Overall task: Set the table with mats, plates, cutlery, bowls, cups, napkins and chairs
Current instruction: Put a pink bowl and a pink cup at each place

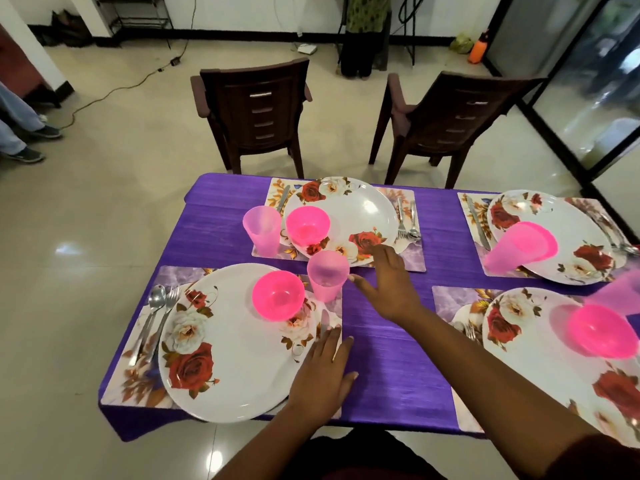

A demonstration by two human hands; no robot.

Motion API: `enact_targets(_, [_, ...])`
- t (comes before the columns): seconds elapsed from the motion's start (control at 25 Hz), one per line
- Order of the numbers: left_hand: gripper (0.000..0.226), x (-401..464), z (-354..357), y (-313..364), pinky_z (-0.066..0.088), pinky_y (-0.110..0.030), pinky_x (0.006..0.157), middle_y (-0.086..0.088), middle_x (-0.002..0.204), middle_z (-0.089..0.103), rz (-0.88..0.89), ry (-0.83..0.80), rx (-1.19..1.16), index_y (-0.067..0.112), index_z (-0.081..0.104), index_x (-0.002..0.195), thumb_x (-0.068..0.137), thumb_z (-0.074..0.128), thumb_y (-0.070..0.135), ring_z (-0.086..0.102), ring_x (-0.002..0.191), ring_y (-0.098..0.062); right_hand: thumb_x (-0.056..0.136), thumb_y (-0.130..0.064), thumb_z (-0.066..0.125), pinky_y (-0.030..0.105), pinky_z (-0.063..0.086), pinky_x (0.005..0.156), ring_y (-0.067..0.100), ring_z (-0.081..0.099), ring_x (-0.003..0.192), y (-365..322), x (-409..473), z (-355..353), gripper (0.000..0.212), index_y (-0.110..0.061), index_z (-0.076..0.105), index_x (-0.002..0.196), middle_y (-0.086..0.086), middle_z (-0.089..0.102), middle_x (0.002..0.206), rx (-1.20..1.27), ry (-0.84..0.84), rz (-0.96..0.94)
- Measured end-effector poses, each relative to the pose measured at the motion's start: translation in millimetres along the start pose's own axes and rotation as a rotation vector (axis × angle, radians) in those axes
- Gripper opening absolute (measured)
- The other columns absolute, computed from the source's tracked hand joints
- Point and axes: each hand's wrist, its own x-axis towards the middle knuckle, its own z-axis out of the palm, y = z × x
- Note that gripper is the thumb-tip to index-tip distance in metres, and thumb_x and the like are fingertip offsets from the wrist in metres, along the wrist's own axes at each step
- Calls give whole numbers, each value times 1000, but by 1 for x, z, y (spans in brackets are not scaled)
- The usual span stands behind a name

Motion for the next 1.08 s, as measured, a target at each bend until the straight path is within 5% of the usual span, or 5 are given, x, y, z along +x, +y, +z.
enact_targets(0.12, [59,0,-3,-6,40,-37,102,-10,136,57,105,35,49,22,55,129,77,62,49,56,124,-28,86,-46,63,46,47,89,31,46,120,8,-26,-8,55,-13,49,127,9,49,130,-68,81,68])
enact_targets(0.44, [58,-10,7,-5,37,-46,106,-14,144,47,283,-48,-20,18,48,135,87,43,51,47,132,-33,83,-41,67,55,33,107,36,28,139,16,-135,-14,58,-22,46,134,11,39,145,-212,242,403])
enact_targets(0.6, [58,-18,23,12,36,-49,108,-17,148,41,490,-95,-56,16,44,138,89,50,45,39,137,-38,78,-35,72,57,33,107,39,29,139,11,-219,-12,67,-24,39,135,14,42,144,-216,402,653])
enact_targets(0.84, [64,-20,27,65,7,-39,119,-6,162,7,703,-202,-86,21,24,151,97,50,44,0,150,-28,85,-36,66,49,19,115,33,14,146,21,-317,-22,65,-23,38,142,9,30,153,-261,510,1082])
enact_targets(1.08, [67,3,45,127,10,-38,120,-8,161,10,815,-283,-77,18,20,152,97,46,48,2,149,-27,88,-39,61,50,18,115,30,11,147,47,-357,-30,60,-27,35,142,5,29,154,-249,557,1236])
